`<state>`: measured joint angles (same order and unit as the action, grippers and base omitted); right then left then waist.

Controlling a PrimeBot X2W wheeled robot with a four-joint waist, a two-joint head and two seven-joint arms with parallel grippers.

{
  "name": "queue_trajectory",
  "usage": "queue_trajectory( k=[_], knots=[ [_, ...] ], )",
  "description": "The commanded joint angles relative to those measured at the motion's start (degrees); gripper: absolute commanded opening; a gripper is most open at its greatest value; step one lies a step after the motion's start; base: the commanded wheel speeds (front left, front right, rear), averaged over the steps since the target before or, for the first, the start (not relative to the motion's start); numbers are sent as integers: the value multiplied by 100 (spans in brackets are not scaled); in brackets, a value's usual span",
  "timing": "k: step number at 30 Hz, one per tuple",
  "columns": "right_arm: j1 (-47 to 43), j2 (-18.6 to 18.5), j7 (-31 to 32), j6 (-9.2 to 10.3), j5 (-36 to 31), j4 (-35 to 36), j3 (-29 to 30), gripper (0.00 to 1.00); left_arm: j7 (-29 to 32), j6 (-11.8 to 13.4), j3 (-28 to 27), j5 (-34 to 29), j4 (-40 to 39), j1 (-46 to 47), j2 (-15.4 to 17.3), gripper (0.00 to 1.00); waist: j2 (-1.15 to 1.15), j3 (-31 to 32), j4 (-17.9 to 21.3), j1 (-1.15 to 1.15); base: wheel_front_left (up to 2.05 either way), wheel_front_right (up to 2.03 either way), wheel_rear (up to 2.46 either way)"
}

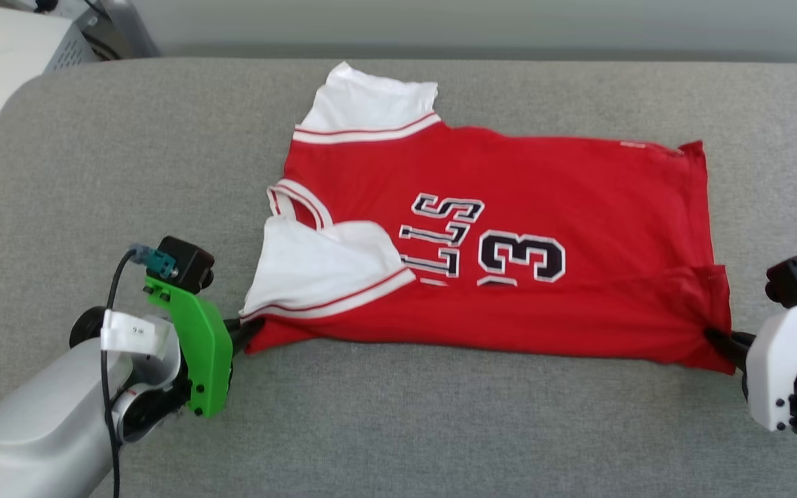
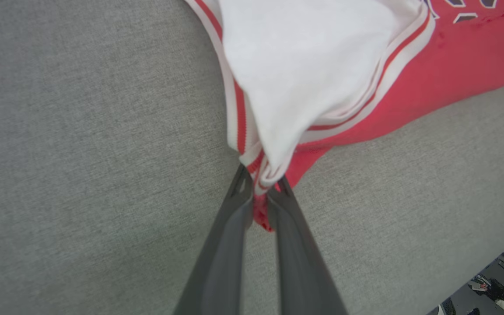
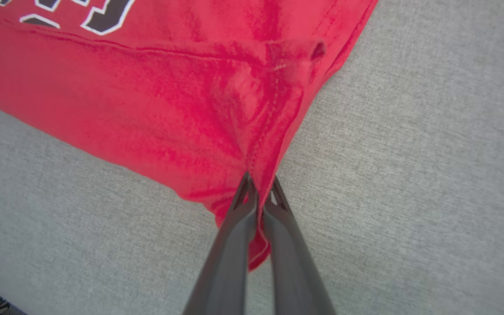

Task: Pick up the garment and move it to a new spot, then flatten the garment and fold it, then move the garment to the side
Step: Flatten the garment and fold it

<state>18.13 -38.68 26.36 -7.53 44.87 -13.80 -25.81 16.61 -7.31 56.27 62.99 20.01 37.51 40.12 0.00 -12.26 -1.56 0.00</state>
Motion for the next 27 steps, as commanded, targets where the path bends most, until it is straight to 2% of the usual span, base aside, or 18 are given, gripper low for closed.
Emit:
queue_trajectory(
  k=[1,7,12,18,25,26,27],
  knots=[
    [-178,-113,-28,4,57,108,63,0,-4,29,-28,61,-104,-143,127,0,0,226,44,0,0,0,0],
    [-831,-363,99,4,162,675,421,0,132,254,46,137,-821,-520,485,0,0,343,16,0,0,0,0],
    [-1269,-315,317,4,164,930,752,0,177,496,102,171,-1231,-758,596,0,0,220,14,0,0,0,0],
    [-1237,113,451,4,-3,652,924,0,103,638,149,100,-1068,-809,463,0,0,-49,47,0,0,0,0],
    [-970,519,236,4,-180,-37,803,0,-18,511,93,276,-438,-792,156,0,0,-45,13,0,0,0,0],
    [-963,531,166,4,-184,-53,805,0,-72,493,65,287,-403,-790,151,36,0,-11,9,0,0,0,0],
    [-971,522,67,4,-215,-62,803,31,-161,493,31,248,-375,-766,169,83,0,36,-4,0,0,0,0]
  ],
)
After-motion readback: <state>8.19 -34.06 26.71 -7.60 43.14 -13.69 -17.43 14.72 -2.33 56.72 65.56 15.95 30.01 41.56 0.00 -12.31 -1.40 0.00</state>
